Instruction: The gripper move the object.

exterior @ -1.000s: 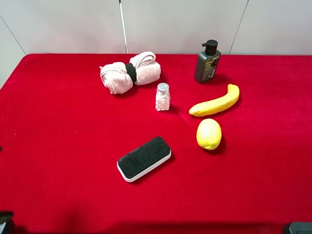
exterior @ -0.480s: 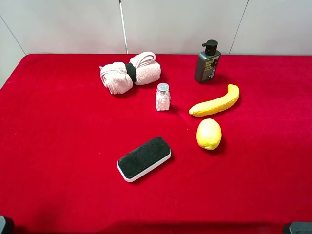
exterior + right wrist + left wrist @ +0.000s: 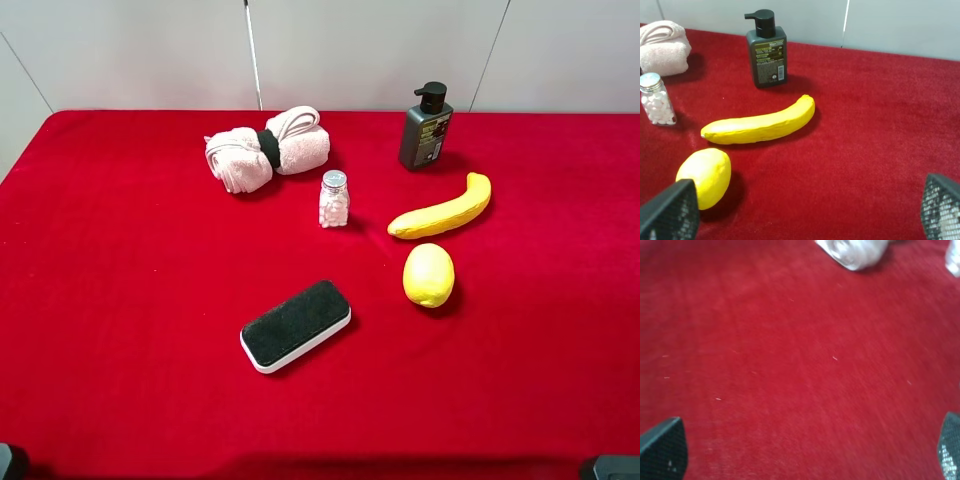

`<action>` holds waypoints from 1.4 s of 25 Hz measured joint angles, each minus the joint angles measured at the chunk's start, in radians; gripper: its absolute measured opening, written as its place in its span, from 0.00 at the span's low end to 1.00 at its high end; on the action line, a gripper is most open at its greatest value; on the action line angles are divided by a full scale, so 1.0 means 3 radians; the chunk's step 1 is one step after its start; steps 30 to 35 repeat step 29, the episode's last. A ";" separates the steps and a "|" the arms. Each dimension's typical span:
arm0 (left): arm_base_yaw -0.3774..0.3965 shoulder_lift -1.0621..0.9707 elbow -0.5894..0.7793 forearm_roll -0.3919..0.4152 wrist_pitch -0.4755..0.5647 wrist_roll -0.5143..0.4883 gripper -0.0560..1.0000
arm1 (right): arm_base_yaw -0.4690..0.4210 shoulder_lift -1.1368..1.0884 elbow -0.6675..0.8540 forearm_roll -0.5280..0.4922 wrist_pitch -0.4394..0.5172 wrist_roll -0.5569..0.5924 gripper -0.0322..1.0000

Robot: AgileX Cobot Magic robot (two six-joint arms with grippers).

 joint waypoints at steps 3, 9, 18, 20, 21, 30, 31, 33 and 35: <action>0.0208 -0.0051 0.0000 0.0000 0.0004 0.0000 0.99 | 0.0000 0.0000 0.0000 0.0000 0.0000 0.0000 0.70; 0.0374 -0.0051 0.0000 0.0000 0.0004 0.0000 0.99 | 0.0000 0.0000 0.0000 0.0003 0.0000 0.0000 0.70; 0.0386 -0.0051 0.0000 0.0000 0.0004 0.0000 0.99 | 0.0000 0.0000 0.0000 0.0003 0.0000 0.0000 0.70; 0.0386 -0.0051 0.0000 0.0000 0.0004 0.0000 0.99 | 0.0000 0.0000 0.0000 0.0003 0.0000 0.0000 0.70; 0.0386 -0.0051 0.0000 0.0000 0.0004 0.0000 0.99 | 0.0000 0.0000 0.0000 0.0003 0.0000 0.0000 0.70; 0.0386 -0.0051 0.0000 0.0000 0.0004 0.0000 0.99 | 0.0000 0.0000 0.0000 0.0003 0.0000 0.0000 0.70; 0.0386 -0.0051 0.0000 0.0000 0.0004 0.0000 0.99 | 0.0000 0.0000 0.0000 0.0003 0.0000 0.0000 0.70; 0.0386 -0.0051 0.0000 0.0000 0.0004 0.0000 0.99 | 0.0000 0.0000 0.0000 0.0003 0.0000 0.0000 0.70; 0.0386 -0.0051 0.0000 0.0000 0.0004 0.0000 0.99 | 0.0000 0.0000 0.0000 0.0003 0.0000 0.0000 0.70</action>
